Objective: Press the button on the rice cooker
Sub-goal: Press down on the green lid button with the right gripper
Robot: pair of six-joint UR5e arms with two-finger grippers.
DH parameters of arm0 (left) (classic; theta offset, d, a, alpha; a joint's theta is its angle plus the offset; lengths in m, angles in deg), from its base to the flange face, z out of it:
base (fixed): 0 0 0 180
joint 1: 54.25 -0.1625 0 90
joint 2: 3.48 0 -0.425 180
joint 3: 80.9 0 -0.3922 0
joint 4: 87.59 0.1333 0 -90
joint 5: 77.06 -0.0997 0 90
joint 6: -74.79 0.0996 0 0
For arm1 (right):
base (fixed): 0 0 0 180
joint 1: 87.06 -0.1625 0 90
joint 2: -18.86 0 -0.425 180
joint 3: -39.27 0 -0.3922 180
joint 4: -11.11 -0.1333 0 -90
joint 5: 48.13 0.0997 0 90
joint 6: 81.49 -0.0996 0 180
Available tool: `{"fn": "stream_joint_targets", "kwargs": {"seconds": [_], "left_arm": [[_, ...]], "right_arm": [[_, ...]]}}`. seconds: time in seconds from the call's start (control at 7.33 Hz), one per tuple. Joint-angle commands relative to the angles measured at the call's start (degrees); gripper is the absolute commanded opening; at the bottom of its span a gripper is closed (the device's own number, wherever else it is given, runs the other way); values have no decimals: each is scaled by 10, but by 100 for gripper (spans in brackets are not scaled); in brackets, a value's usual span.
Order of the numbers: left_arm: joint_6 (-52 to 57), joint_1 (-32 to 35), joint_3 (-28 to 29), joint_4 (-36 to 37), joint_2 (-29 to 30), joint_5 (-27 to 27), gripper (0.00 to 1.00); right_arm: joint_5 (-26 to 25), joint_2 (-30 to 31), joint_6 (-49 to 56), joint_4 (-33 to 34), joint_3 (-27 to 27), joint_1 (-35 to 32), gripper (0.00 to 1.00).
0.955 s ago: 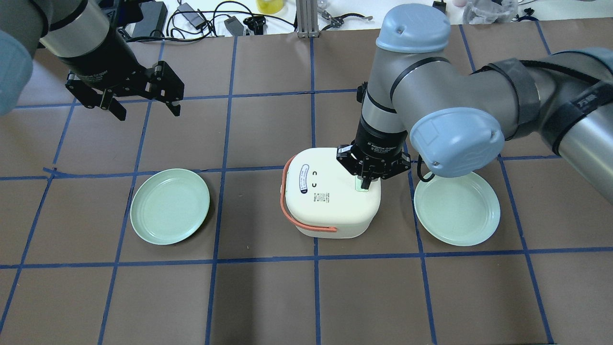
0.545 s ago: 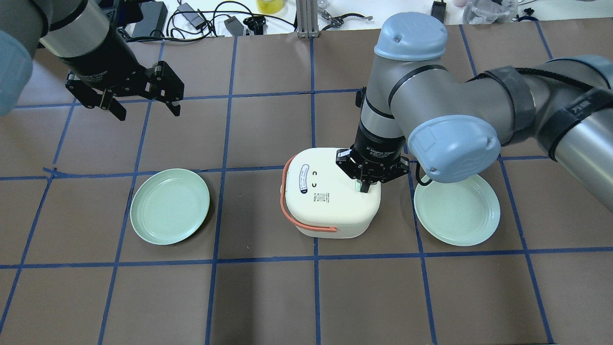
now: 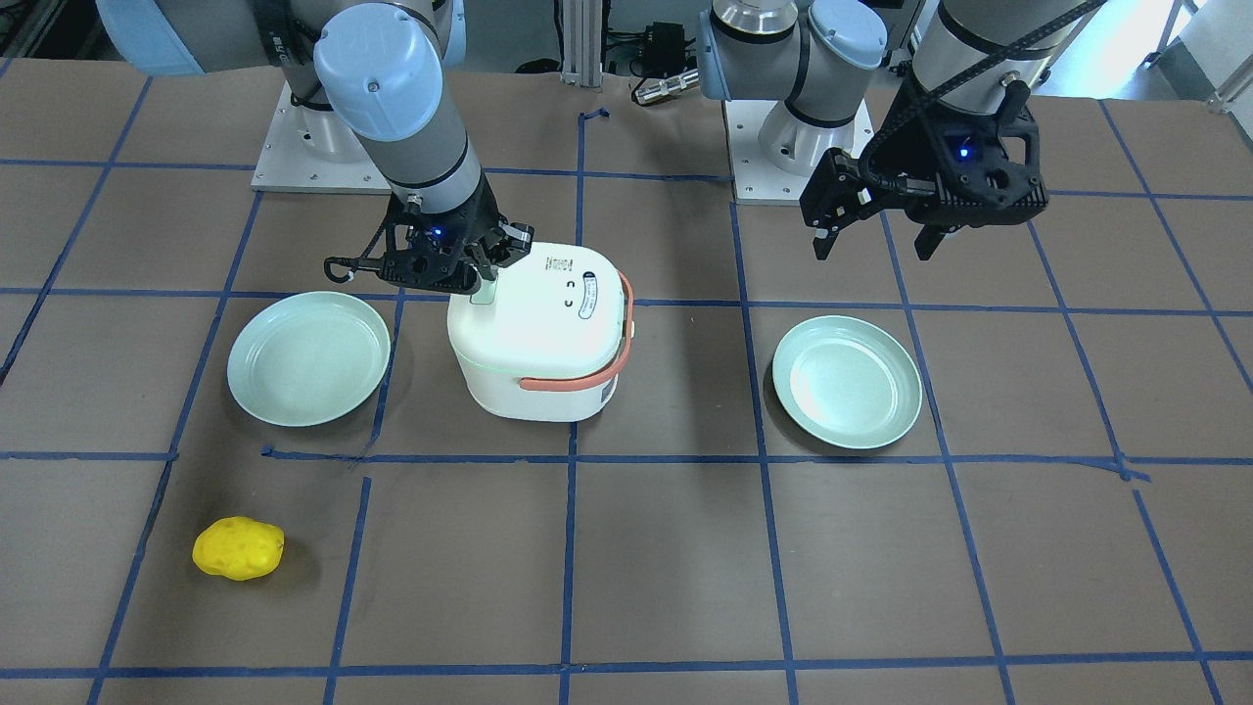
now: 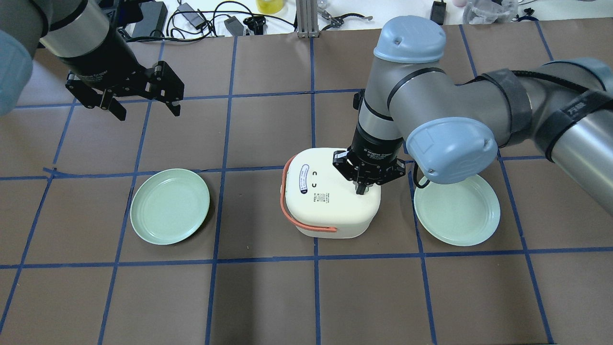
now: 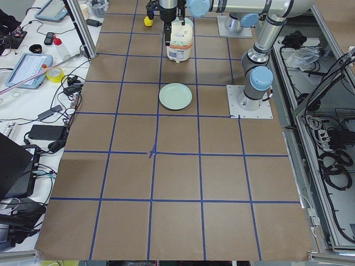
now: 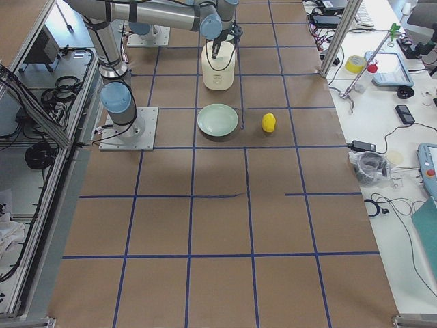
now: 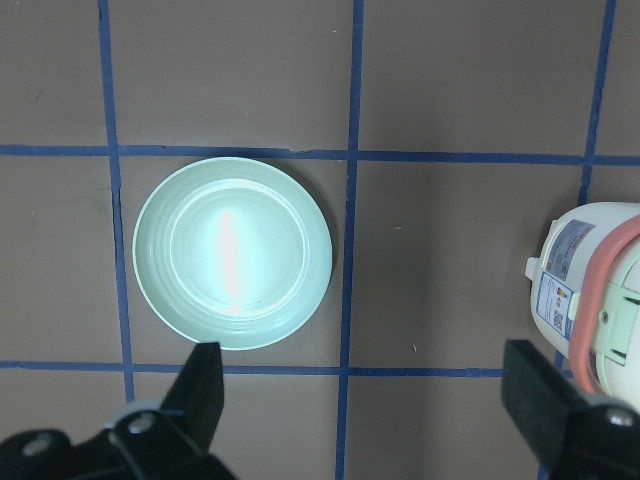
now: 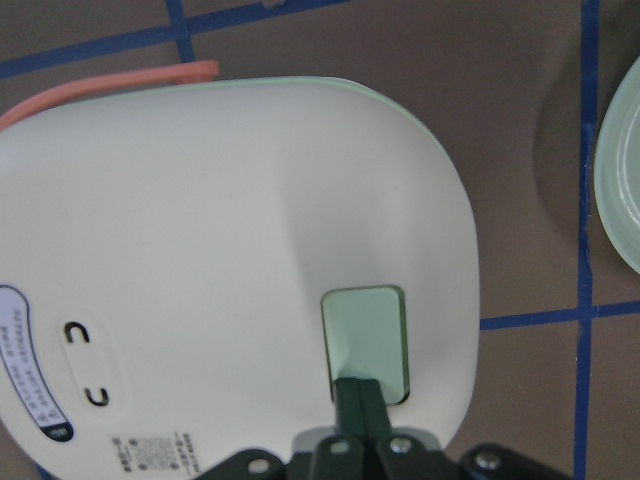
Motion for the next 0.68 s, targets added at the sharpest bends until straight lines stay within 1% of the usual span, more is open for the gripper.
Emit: {"fn": "stream_joint_targets", "kwargs": {"seconds": [0.0,0.14,0.41,0.55], "left_arm": [[0,0,0,0,0,0,100],[0,0,0,0,0,0,100],[0,0,0,0,0,0,100],[0,0,0,0,0,0,100]], "right_arm": [[-1,0,-1,0,3,0,0],[-1,0,-1,1,3,0,0],[-5,0,-4,1,-17,1,0],[-8,0,-10,2,-39,3,47]]}}
